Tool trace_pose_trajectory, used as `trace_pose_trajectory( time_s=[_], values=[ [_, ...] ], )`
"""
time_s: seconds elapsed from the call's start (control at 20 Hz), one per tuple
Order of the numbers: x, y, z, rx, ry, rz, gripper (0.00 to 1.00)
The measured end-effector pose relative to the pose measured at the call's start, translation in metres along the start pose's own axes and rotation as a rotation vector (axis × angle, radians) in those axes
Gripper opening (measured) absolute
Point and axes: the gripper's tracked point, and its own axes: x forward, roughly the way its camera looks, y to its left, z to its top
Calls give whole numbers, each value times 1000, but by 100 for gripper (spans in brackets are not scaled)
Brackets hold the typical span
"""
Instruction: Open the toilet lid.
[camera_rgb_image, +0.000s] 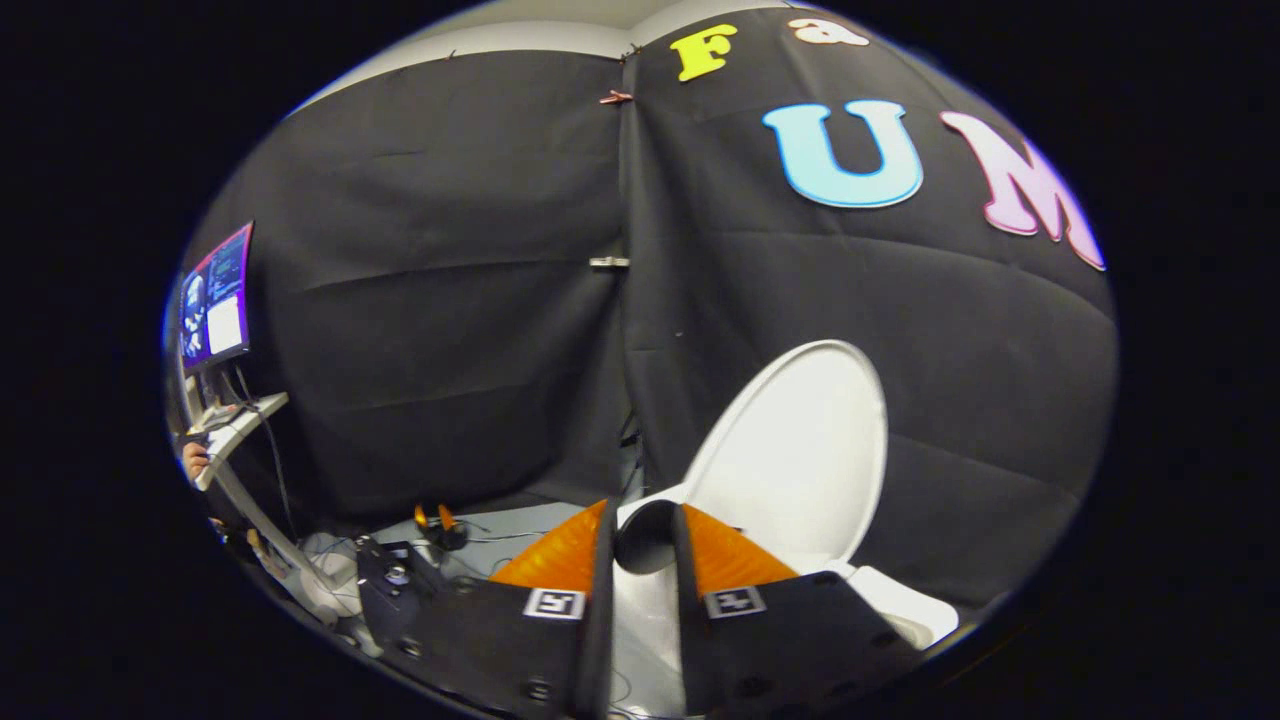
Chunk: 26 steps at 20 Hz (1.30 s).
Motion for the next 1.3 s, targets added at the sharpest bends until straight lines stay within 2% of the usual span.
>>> trace_pose_trajectory(
  time_s=[0.05,0.1,0.25,0.35,0.65,0.85,1.0,1.15,1.3],
  values=[
    [0,4,-8,-15,-1,-8,38],
    [10,3,-11,-32,6,-5,40],
    [20,10,-29,-33,53,16,77],
    [25,6,-30,-51,51,-2,100],
    [27,7,-33,-118,62,-7,100],
    [19,5,-27,-108,51,8,100],
    [6,9,-10,-117,-4,30,100],
    [-13,5,11,-146,-78,13,100],
    [-36,-14,28,-208,-148,-49,99]
  ],
)
